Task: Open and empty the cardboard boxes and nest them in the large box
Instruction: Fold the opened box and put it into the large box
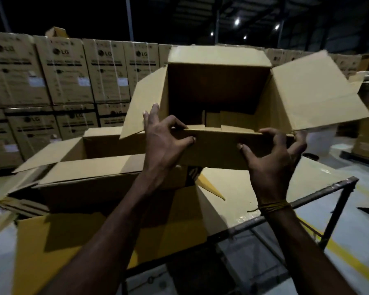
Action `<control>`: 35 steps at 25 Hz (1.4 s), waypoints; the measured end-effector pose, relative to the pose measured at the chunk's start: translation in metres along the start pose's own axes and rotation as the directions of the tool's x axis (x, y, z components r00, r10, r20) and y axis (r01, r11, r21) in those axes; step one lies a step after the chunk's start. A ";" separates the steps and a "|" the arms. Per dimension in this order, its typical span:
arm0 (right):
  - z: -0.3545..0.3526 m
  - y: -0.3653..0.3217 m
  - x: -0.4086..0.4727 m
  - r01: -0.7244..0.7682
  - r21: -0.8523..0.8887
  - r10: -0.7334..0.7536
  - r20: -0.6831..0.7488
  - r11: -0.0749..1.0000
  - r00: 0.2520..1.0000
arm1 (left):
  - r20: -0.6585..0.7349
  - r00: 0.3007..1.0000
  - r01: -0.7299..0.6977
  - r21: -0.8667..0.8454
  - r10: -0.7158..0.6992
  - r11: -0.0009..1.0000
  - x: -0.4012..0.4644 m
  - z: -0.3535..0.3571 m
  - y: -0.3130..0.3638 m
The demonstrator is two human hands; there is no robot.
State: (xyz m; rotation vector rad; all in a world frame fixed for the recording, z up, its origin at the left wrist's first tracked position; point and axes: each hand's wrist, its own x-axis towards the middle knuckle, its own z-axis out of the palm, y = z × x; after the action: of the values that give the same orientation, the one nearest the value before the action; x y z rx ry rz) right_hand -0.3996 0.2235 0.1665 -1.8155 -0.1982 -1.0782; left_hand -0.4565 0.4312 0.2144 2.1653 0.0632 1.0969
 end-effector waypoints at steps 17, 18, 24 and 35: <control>0.267 -0.141 -0.040 0.039 -0.069 -0.007 0.409 0.997 0.912 | -0.037 0.956 0.291 0.245 -0.291 0.925 0.106 -0.165 -0.227; 0.273 -0.141 -0.039 0.049 -0.097 -0.003 0.432 0.994 0.902 | -0.023 0.947 0.318 0.225 -0.321 0.921 0.106 -0.165 -0.233; 0.301 -0.145 -0.023 0.016 -0.174 0.091 0.588 0.985 0.804 | 0.039 0.943 0.311 0.245 -0.330 0.918 0.116 -0.173 -0.242; 0.308 -0.103 -0.059 0.116 -0.439 0.320 0.788 0.891 0.526 | 0.488 0.616 0.419 0.461 -0.618 0.782 0.094 -0.149 -0.288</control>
State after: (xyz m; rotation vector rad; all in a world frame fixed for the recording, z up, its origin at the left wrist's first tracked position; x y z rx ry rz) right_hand -0.3126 0.5415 0.1508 -2.6389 -0.4393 -0.0061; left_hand -0.4310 0.7642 0.1641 2.4372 0.5726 -0.0089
